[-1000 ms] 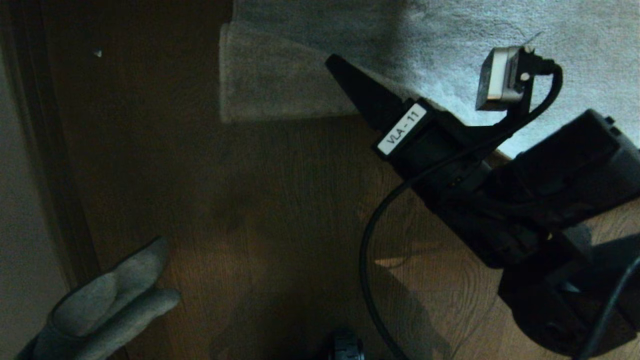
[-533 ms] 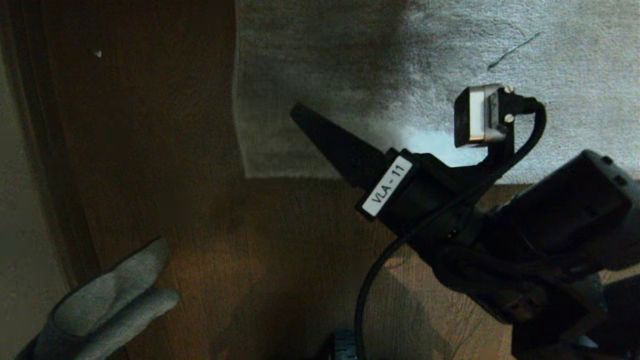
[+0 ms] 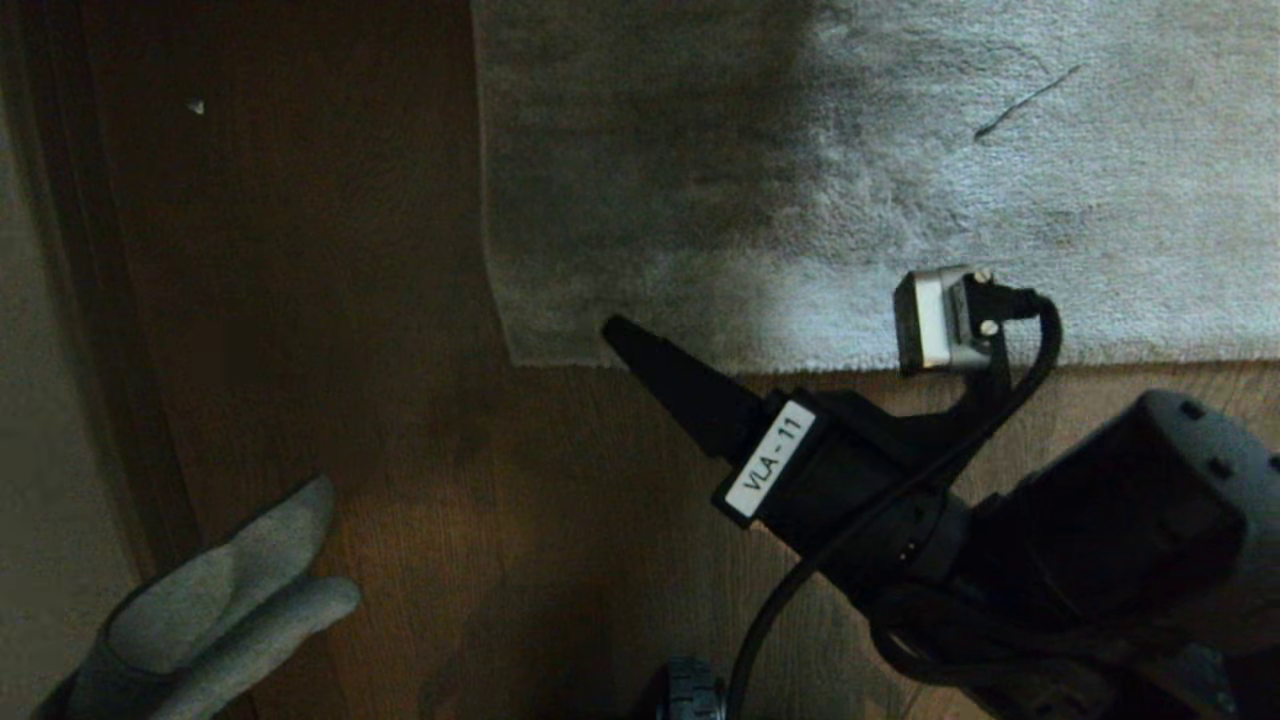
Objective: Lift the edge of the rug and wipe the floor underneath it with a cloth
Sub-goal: Lay down the carpet
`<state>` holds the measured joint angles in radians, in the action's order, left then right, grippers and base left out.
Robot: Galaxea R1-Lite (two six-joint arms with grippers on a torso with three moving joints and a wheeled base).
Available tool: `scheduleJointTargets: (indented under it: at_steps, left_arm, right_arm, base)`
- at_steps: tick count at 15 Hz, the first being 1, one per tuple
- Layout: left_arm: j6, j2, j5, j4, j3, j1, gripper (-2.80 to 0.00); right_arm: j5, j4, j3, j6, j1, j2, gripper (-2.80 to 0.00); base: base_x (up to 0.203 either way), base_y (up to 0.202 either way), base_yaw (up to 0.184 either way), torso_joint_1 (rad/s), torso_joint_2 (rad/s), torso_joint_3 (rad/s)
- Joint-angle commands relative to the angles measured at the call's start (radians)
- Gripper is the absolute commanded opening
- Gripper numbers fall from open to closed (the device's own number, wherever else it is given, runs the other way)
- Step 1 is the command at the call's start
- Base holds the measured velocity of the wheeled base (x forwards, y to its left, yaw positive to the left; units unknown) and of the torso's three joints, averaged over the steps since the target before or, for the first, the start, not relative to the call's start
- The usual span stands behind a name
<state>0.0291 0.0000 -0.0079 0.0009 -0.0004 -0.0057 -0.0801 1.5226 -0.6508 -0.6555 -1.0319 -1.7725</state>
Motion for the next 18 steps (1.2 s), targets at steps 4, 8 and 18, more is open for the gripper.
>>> scheduleJointTargets:
  at_steps: [4, 8, 18]
  left_arm:
    - [0.0, 0.0, 0.0, 0.001, 0.0, 0.0, -2.8]
    - [0.0, 0.0, 0.0, -0.001, 0.0, 0.0, -2.8]
    - [0.0, 0.0, 0.0, 0.001, 0.0, 0.0, -2.8]
  right_arm:
    - [-0.045, 0.013, 0.042, 0.003, 0.01, -0.091, -2.8]
    - [-0.184, -0.037, 0.02, 0.007, 0.053, -0.233, -2.8]
    - [-0.213, -0.037, 0.002, 0.193, 0.29, -0.238, -2.8]
  base:
    - [0.0, 0.0, 0.0, 0.0, 0.0, 0.0]
    - [0.0, 0.0, 0.0, 0.0, 0.0, 0.0]
    - [0.0, 0.0, 0.0, 0.0, 0.0, 0.0]
